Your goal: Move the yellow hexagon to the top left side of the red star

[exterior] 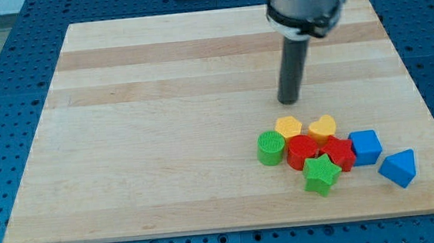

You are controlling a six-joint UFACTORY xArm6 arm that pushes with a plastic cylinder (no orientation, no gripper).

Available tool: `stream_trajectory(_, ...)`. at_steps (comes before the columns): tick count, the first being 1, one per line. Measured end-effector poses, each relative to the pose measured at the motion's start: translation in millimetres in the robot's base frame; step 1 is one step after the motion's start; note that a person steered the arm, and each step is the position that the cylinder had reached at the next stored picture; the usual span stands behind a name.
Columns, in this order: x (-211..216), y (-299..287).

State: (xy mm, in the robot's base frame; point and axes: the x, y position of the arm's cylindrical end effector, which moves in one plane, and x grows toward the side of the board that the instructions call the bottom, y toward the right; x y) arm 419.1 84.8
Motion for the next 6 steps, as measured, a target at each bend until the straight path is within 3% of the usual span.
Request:
stream_trajectory(1, 1, -46)
stream_trajectory(2, 29, -70)
stream_trajectory(6, 69, 18)
